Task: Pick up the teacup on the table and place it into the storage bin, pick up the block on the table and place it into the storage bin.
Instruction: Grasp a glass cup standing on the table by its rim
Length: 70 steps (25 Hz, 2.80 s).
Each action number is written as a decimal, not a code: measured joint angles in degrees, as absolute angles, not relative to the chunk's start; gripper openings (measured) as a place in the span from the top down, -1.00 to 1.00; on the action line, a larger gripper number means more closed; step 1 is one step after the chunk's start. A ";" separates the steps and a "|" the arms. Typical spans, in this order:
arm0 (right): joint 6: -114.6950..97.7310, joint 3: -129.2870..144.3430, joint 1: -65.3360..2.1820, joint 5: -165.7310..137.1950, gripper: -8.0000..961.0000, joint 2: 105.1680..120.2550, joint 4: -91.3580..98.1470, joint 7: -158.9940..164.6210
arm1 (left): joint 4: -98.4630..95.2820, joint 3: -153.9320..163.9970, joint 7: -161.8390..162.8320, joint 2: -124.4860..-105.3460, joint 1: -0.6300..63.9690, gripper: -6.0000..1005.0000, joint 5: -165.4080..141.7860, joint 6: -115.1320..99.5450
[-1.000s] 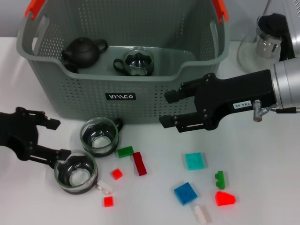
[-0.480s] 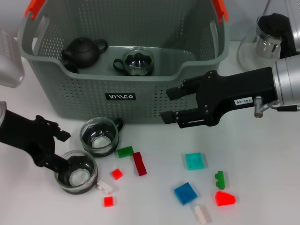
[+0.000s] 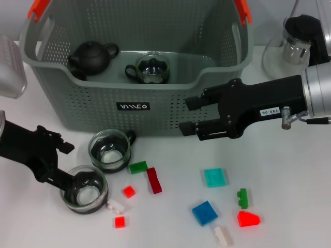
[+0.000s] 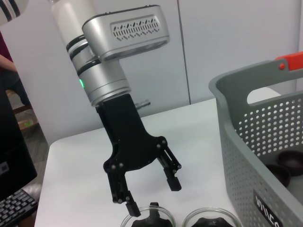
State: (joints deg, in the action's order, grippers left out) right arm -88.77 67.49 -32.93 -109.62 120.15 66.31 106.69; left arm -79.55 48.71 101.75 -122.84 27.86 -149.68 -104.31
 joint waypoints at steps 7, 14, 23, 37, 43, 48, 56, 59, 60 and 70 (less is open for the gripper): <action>-88.69 66.04 -33.08 -109.61 -0.34 120.15 65.48 106.59 | -82.54 48.40 98.93 -122.94 27.61 -0.71 -148.13 -110.15; -87.20 65.21 -33.86 -109.59 -0.34 120.15 63.28 106.00 | -86.60 54.64 97.31 -124.34 24.91 -0.69 -147.91 -113.11; -86.13 65.19 -33.89 -109.46 -0.34 120.32 63.19 106.35 | -85.84 60.74 97.53 -124.45 23.52 -0.54 -148.43 -109.82; -85.00 65.22 -34.02 -108.08 -0.34 120.23 61.87 105.99 | -79.63 66.39 97.46 -124.55 23.33 -0.54 -151.46 -102.26; -84.49 65.33 -34.02 -108.09 -0.34 120.23 61.87 105.99 | -78.40 66.68 97.62 -124.54 23.54 -0.54 -151.67 -100.75; -84.48 65.41 -34.08 -108.08 -0.34 120.23 61.87 105.89 | -77.83 66.70 97.74 -124.52 23.65 -0.53 -151.68 -100.55; -84.43 65.22 -34.10 -108.11 -0.34 120.23 61.87 105.84 | -75.26 66.62 97.26 -124.41 23.94 -0.11 -151.21 -100.46; -84.43 65.21 -34.10 -108.11 -0.34 120.23 61.87 105.83 | -74.77 66.36 97.25 -124.43 23.90 0.12 -151.04 -100.20; -84.43 65.21 -34.10 -108.11 -0.34 120.24 61.87 105.82 | -74.35 66.36 97.25 -124.44 23.96 0.19 -151.12 -100.14; -84.39 65.21 -34.10 -108.01 -0.34 120.23 61.87 105.30 | -73.62 66.57 97.02 -124.45 24.04 0.83 -150.95 -99.91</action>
State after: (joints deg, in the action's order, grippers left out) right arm -84.39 65.21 -34.10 -108.01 120.23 61.87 105.30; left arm -73.62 66.57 97.02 -124.45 24.04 -150.95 -99.91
